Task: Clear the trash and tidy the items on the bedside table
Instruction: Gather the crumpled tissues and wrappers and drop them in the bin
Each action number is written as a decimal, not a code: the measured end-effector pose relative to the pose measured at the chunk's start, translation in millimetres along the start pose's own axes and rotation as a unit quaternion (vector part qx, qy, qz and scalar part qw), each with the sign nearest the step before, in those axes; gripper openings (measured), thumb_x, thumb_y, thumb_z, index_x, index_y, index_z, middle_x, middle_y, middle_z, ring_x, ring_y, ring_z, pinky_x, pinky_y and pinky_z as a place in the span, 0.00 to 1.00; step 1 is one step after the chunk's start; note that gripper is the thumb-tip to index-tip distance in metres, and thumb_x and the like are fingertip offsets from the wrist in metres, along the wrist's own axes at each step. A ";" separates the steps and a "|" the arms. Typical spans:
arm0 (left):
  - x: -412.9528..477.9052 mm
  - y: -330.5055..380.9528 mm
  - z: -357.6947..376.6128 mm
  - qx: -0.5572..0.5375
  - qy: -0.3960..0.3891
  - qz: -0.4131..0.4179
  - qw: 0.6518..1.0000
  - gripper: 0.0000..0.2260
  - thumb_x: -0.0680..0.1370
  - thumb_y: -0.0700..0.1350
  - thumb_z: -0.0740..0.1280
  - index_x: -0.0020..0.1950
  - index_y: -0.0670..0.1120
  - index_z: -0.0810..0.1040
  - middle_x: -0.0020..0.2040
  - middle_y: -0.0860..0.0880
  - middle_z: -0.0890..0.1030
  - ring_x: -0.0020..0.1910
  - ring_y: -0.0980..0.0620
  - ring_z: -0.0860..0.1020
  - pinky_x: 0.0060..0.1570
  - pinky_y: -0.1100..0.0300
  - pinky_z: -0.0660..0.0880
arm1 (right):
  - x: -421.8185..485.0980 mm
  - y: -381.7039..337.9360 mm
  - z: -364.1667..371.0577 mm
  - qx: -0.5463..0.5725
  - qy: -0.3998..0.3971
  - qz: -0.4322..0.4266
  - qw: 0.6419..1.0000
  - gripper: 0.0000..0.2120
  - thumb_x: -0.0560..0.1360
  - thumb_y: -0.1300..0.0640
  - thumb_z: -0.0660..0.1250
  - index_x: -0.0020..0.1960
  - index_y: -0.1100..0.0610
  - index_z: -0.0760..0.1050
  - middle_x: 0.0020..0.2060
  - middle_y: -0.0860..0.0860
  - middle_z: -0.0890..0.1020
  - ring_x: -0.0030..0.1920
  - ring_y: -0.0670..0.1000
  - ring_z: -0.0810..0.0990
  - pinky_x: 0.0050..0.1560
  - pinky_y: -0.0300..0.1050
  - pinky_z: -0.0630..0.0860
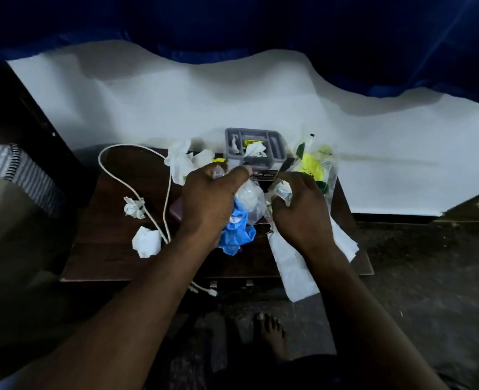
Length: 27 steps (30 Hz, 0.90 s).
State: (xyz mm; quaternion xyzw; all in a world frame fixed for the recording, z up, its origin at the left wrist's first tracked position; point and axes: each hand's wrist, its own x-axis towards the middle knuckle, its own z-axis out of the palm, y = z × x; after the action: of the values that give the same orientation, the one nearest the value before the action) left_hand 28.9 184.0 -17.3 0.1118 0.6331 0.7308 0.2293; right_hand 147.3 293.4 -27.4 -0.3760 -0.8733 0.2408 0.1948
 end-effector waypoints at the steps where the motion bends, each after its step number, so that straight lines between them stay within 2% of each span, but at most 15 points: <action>1: 1.2 0.1 2.2 -0.002 0.011 0.007 1.000 0.15 0.66 0.49 0.77 0.29 0.48 0.72 0.28 0.48 0.73 0.31 0.50 0.72 0.36 0.55 0.71 | 2.1 -0.4 0.6 -0.017 -0.010 0.002 1.000 0.26 0.74 0.60 0.67 0.72 0.56 0.75 0.70 0.58 0.76 0.70 0.63 0.73 0.66 0.55 0.74; 5: 7.7 -2.9 5.5 0.001 0.043 0.029 0.999 0.16 0.66 0.46 0.74 0.27 0.49 0.68 0.24 0.56 0.66 0.26 0.54 0.64 0.31 0.60 0.63 | 11.5 -6.0 6.1 -0.104 -0.044 0.062 0.992 0.33 0.75 0.46 0.59 0.79 0.47 0.65 0.79 0.61 0.65 0.77 0.66 0.63 0.73 0.65 0.67; 8: 10.9 -7.0 3.7 0.019 0.038 0.054 0.998 0.19 0.69 0.44 0.74 0.25 0.49 0.66 0.23 0.57 0.63 0.25 0.56 0.60 0.31 0.60 0.60 | 23.9 -3.2 9.1 -0.123 -0.064 0.114 0.984 0.31 0.79 0.47 0.60 0.81 0.42 0.60 0.78 0.63 0.63 0.78 0.66 0.61 0.73 0.66 0.63; 11: 12.4 -8.3 1.5 0.064 0.031 0.088 0.994 0.18 0.67 0.45 0.72 0.27 0.49 0.62 0.24 0.56 0.60 0.27 0.54 0.57 0.31 0.59 0.57 | 35.5 1.6 8.4 -0.118 -0.092 0.135 0.979 0.30 0.80 0.48 0.58 0.82 0.39 0.56 0.77 0.63 0.63 0.77 0.67 0.61 0.73 0.67 0.63; 14: 13.2 -7.2 -0.6 0.081 0.031 0.104 0.991 0.18 0.66 0.46 0.71 0.28 0.48 0.61 0.26 0.54 0.58 0.30 0.52 0.57 0.32 0.57 0.56 | 40.8 1.0 9.2 -0.095 -0.119 0.140 0.978 0.30 0.81 0.48 0.58 0.82 0.45 0.56 0.80 0.60 0.60 0.79 0.66 0.59 0.76 0.68 0.61; 16: 13.8 -6.0 -2.3 0.078 0.031 0.109 0.990 0.19 0.66 0.45 0.71 0.28 0.49 0.60 0.26 0.54 0.57 0.30 0.53 0.57 0.32 0.56 0.56 | 42.0 -3.4 8.8 -0.074 -0.110 0.148 0.980 0.31 0.78 0.46 0.56 0.80 0.51 0.61 0.78 0.57 0.65 0.77 0.65 0.63 0.73 0.67 0.65; 18: 14.8 -4.8 -4.4 0.073 0.034 0.110 0.991 0.19 0.67 0.45 0.71 0.28 0.48 0.60 0.26 0.55 0.57 0.29 0.54 0.56 0.31 0.58 0.56 | 41.2 -10.5 5.7 -0.062 -0.057 0.145 0.986 0.32 0.74 0.42 0.54 0.75 0.55 0.68 0.73 0.57 0.72 0.73 0.65 0.70 0.69 0.65 0.70; 20: 16.6 -5.2 -7.1 0.070 0.037 0.108 0.991 0.19 0.67 0.45 0.72 0.29 0.44 0.60 0.26 0.55 0.58 0.28 0.54 0.56 0.29 0.58 0.55 | 40.7 -16.1 1.3 -0.072 0.056 0.103 0.990 0.28 0.75 0.41 0.57 0.67 0.57 0.75 0.65 0.57 0.79 0.66 0.65 0.76 0.64 0.61 0.75; 22: 17.3 -5.1 -8.6 0.075 0.029 0.100 0.992 0.20 0.68 0.45 0.72 0.29 0.44 0.61 0.27 0.55 0.58 0.28 0.54 0.56 0.29 0.59 0.55 | 42.4 -17.8 -5.1 -0.075 0.168 0.047 0.982 0.25 0.76 0.42 0.63 0.65 0.57 0.78 0.62 0.56 0.82 0.63 0.63 0.78 0.61 0.58 0.75; 25: 17.7 -6.0 -9.0 0.071 0.020 0.087 0.993 0.18 0.68 0.44 0.73 0.28 0.48 0.63 0.26 0.56 0.58 0.27 0.55 0.56 0.29 0.60 0.56 | 45.5 -17.2 -10.9 -0.006 0.248 -0.017 0.969 0.18 0.74 0.54 0.70 0.62 0.56 0.79 0.61 0.53 0.80 0.61 0.59 0.79 0.57 0.55 0.76; 27: 18.1 -4.9 -8.6 0.078 0.024 0.090 0.993 0.17 0.67 0.46 0.72 0.28 0.50 0.65 0.25 0.56 0.62 0.28 0.56 0.59 0.32 0.59 0.60 | 42.9 -20.1 -11.4 0.058 0.263 -0.036 0.962 0.17 0.71 0.64 0.69 0.59 0.57 0.78 0.58 0.53 0.79 0.55 0.54 0.81 0.52 0.51 0.77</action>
State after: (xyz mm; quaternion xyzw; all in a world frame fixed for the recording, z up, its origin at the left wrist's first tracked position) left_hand 10.2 185.6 -25.9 0.1686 0.6808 0.6993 0.1382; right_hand 114.4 316.6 0.1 -0.3827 -0.7887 0.1760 0.4478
